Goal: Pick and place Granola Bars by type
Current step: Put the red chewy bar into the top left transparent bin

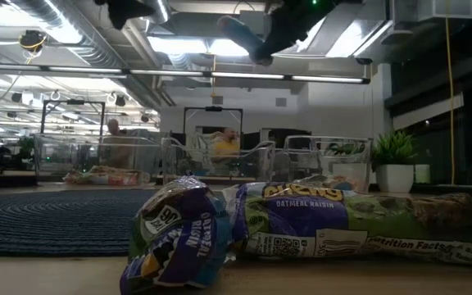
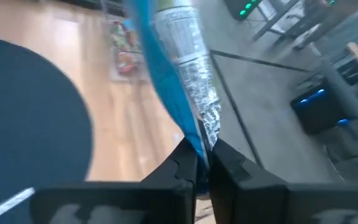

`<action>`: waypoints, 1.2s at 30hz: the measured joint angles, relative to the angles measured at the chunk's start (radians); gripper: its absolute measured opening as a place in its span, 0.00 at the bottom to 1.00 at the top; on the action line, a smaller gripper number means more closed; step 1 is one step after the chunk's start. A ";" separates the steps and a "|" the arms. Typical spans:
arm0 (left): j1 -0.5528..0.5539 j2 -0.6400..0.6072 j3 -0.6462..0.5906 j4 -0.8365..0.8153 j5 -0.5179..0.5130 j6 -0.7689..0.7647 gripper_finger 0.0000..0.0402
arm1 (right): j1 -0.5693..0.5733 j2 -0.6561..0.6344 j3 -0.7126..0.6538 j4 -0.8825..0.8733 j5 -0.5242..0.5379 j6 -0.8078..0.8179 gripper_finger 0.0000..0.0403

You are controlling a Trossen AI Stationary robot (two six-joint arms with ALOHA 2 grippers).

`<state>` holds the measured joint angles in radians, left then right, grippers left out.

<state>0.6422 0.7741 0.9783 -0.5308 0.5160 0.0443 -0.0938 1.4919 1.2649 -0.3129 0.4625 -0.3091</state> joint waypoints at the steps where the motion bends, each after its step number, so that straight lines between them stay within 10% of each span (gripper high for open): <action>1: -0.013 0.013 0.000 0.026 -0.019 -0.012 0.57 | -0.012 0.003 0.010 0.002 0.000 -0.021 0.06; 26: -0.237 0.445 0.000 0.659 -0.217 -0.132 0.58 | -0.133 0.005 0.049 0.078 -0.178 -0.197 0.06; 36: -0.256 0.517 0.043 0.662 -0.264 -0.129 0.52 | -0.133 0.005 0.049 0.077 -0.204 -0.197 0.06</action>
<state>0.3859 1.2913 1.0214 0.1314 0.2522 -0.0845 -0.2272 1.4971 1.3140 -0.2359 0.2588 -0.5064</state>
